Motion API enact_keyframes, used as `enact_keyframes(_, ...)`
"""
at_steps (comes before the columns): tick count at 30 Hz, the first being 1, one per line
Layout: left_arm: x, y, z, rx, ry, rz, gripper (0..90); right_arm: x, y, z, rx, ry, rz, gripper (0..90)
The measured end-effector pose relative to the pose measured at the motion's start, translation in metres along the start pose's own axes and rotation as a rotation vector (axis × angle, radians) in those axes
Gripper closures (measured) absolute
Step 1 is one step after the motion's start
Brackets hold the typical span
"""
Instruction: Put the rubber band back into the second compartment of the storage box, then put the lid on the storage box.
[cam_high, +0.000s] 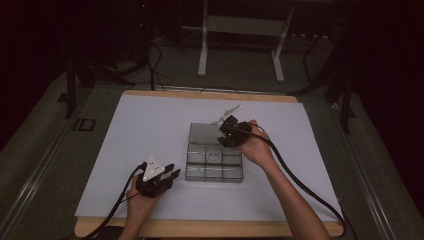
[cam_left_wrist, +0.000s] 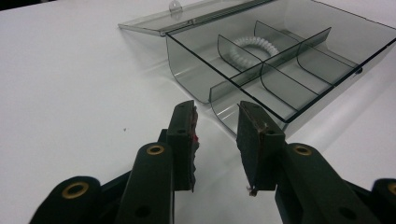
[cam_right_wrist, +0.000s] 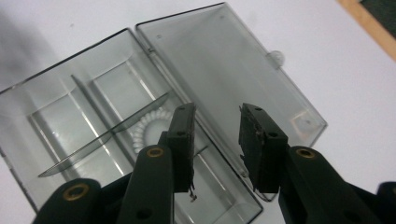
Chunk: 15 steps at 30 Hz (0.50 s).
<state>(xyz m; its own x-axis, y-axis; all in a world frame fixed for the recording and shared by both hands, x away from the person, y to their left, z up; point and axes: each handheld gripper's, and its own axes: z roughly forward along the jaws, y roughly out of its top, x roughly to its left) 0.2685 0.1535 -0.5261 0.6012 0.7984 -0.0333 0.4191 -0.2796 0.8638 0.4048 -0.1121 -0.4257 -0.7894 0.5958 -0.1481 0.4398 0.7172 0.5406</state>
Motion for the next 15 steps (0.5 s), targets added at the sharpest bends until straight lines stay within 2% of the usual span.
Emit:
enact_keyframes(1, 0.000, 0.000, 0.000, -0.002, -0.001, 0.000, 67.6, -0.004, -0.004, -0.003, -0.015, 0.002, 0.019, 65.5)
enact_keyframes(5, 0.000, 0.000, 0.000, -0.003, -0.001, 0.000, 67.4, -0.010, -0.010, -0.006, -0.039, 0.001, 0.040, 64.8)
enact_keyframes(12, 0.000, 0.002, -0.001, -0.021, -0.018, -0.016, 66.2, -0.024, -0.027, -0.011, -0.074, -0.039, 0.099, 61.4)
enact_keyframes(15, -0.001, 0.002, -0.002, -0.036, -0.031, -0.028, 66.0, -0.029, -0.034, -0.012, -0.090, -0.041, 0.133, 59.2)
